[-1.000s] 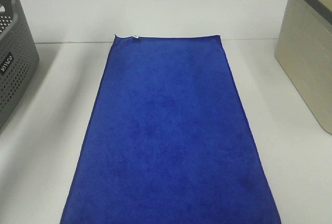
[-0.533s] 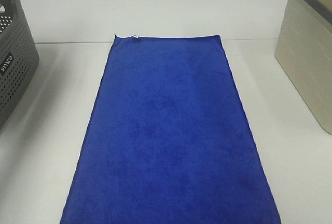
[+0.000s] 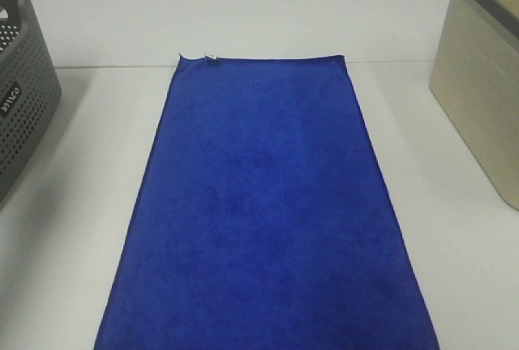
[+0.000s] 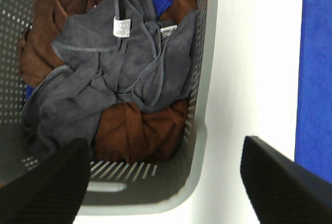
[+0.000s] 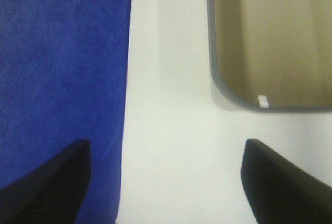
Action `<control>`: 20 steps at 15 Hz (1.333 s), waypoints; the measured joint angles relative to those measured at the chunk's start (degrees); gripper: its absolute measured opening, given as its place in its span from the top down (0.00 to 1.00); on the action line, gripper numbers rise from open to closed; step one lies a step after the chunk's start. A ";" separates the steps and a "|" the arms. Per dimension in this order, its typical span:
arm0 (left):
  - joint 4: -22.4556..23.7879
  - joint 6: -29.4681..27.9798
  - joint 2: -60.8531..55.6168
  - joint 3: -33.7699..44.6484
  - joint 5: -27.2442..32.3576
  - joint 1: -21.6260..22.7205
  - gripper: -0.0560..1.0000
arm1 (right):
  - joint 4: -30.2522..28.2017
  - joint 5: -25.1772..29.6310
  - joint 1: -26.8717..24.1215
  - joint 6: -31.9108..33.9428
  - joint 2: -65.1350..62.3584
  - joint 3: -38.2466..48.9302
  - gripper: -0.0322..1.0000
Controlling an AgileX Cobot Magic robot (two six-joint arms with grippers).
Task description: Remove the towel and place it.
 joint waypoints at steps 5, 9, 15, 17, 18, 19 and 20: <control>0.46 0.00 -20.28 13.29 0.06 0.00 0.25 | 0.00 0.17 0.00 1.43 -22.06 16.10 0.21; 2.75 1.60 -35.98 24.92 0.00 0.00 0.25 | -0.52 0.17 0.00 -0.74 -36.78 23.78 0.21; 2.12 3.15 -52.54 41.71 -10.83 0.00 0.25 | -1.72 0.17 0.00 -4.64 -50.19 31.05 0.21; 2.41 3.15 -56.95 45.09 -11.29 0.00 0.25 | -2.01 0.17 0.00 -5.16 -55.06 33.98 0.21; 3.15 3.21 -58.79 47.10 -12.49 0.00 0.25 | -2.01 0.17 0.00 -5.16 -57.41 35.58 0.21; 4.13 3.32 -59.53 48.47 -13.06 0.00 0.25 | -2.06 0.17 0.00 -5.16 -59.76 36.90 0.21; 4.30 3.27 -59.99 49.27 -13.35 0.00 0.25 | -2.06 0.23 0.00 -5.16 -62.17 37.99 0.21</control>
